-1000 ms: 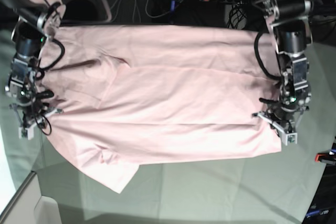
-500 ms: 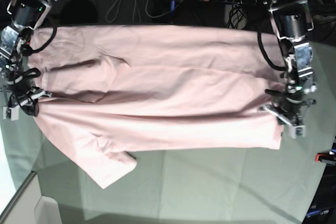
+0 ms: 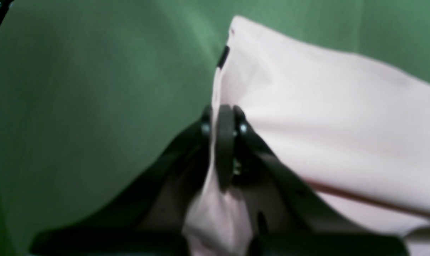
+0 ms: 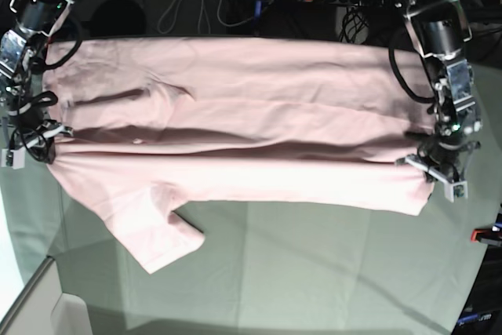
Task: Layout the t-shirt on the table in an organized manner, then fold the t-shirt properly
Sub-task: 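Lift the grasped edge with both grippers and fold it toward the first fold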
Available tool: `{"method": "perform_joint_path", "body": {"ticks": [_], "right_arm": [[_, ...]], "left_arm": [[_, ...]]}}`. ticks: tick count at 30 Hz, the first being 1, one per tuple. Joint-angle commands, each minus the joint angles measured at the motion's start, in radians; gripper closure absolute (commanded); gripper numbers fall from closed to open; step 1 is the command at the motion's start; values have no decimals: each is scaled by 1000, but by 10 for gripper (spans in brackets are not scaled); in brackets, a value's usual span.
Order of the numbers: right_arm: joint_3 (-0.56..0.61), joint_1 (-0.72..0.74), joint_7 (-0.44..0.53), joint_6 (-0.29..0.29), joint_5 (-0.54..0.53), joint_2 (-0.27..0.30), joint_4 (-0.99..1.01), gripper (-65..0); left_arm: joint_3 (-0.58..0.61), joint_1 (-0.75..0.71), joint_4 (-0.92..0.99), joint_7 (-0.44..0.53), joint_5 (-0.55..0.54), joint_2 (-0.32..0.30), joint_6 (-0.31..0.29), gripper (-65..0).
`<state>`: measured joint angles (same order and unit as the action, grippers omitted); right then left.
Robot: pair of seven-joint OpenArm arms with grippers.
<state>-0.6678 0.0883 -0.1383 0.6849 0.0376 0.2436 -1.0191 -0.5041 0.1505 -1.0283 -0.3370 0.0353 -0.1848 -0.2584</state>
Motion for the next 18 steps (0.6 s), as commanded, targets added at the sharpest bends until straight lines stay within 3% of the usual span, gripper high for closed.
{"method": "perform_joint_path", "body": {"ticks": [1,8,15,18], "right_arm": [[-20,17,30,13,-17,23,-17,0],[-48,-35,27,13,-17,10,-17,0],[-36,-51,21,13,8,-2,-14,0],[-27,-57,21,13,21,-2,-19,-20]], "left_arm": [[-8,-1,-34,20,-1,-17,11,-1],[-8,-87,-111,20,-15,3,11,-2],[-5,-81,-13,19,-113,-5,11,-8],[-5,-82,-11,17,-120,-5,12,-92]]}}
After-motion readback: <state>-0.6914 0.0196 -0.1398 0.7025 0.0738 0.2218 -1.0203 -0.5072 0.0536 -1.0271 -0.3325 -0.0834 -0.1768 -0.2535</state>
